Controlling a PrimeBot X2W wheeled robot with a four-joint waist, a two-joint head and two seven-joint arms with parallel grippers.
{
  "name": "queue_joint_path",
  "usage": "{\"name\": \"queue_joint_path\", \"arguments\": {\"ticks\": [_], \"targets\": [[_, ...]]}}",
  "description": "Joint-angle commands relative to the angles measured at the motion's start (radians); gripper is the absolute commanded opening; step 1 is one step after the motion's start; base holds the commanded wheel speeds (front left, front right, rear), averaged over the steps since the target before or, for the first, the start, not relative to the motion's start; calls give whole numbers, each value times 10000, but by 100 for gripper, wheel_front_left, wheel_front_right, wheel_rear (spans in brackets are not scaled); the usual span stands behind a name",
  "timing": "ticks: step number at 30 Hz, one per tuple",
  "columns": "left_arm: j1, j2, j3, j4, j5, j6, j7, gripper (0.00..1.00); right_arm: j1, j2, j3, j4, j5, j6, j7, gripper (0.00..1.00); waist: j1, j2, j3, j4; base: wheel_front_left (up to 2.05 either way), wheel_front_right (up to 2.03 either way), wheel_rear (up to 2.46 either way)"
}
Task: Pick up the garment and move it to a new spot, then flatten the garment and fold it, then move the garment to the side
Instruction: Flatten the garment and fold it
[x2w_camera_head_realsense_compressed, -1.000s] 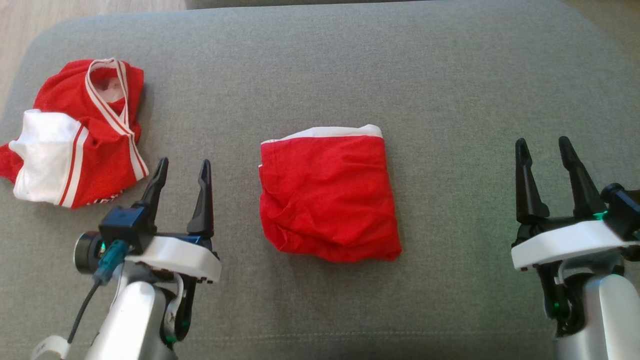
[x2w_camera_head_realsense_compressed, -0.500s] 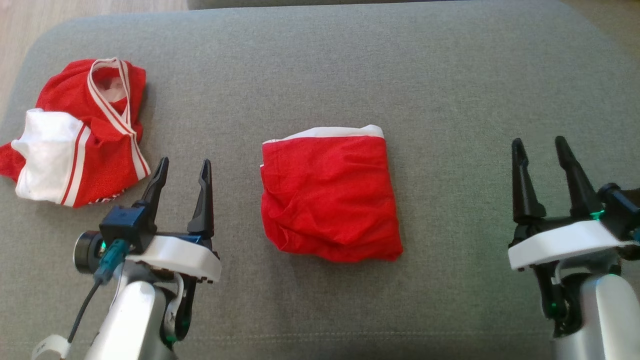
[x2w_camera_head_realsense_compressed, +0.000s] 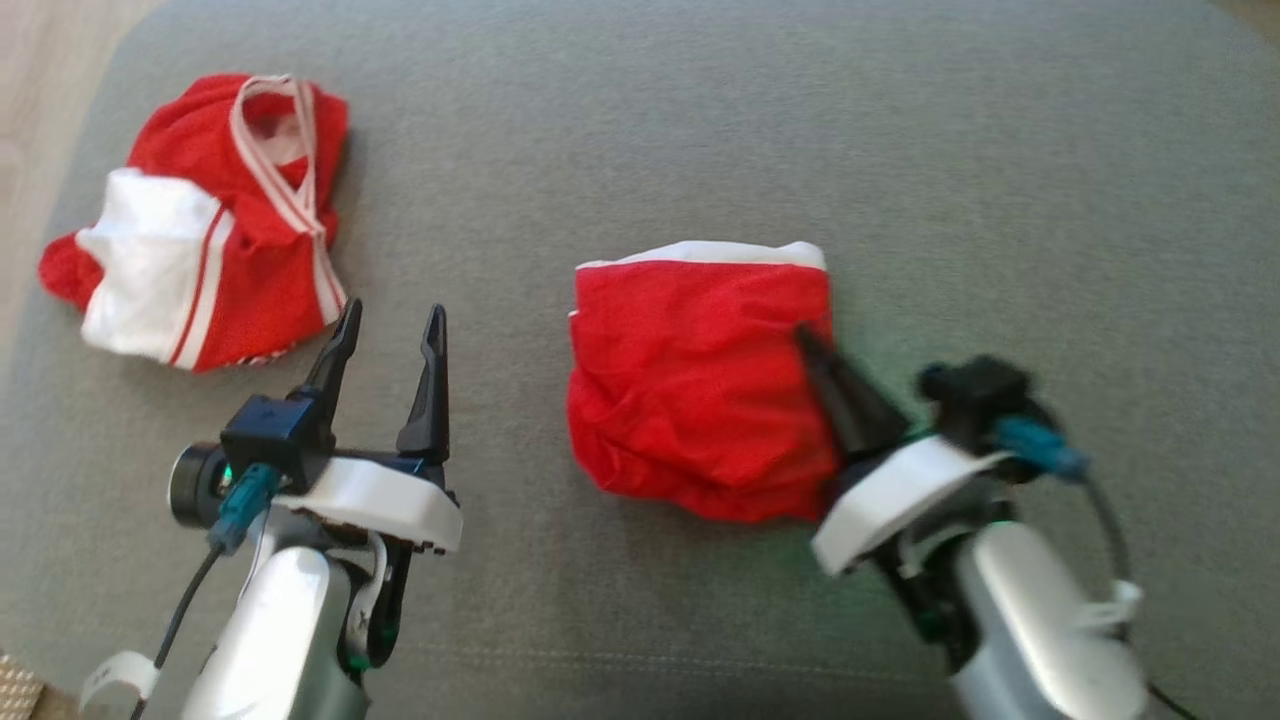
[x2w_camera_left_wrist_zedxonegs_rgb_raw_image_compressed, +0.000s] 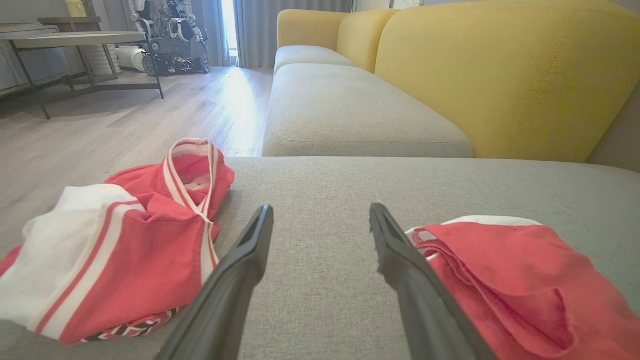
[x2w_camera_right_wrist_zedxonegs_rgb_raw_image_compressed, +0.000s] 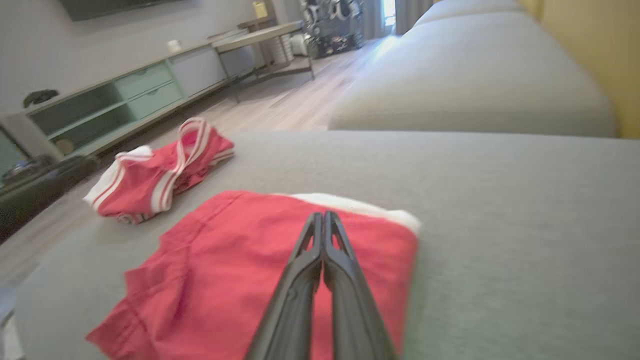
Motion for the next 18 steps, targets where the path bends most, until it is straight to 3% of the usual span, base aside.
{"name": "queue_joint_path", "arguments": {"ticks": [1,10,18], "targets": [[-503,91,339,-234,-54,5,-98,100,-471,10,733,92,235,-9,-73,0,0,0,115,255,0,0,0],[-678,-29,228,38,-74,-84,-216,100,-1311,69,2651,2040,1211,-9,-493,0,0,0,266,745,0,0,0],[-665,-48,238,126,-85,-60,-267,100,-1546,81,4200,2575,1864,-9,-576,0,0,0,221,682,0,0,0]]}}
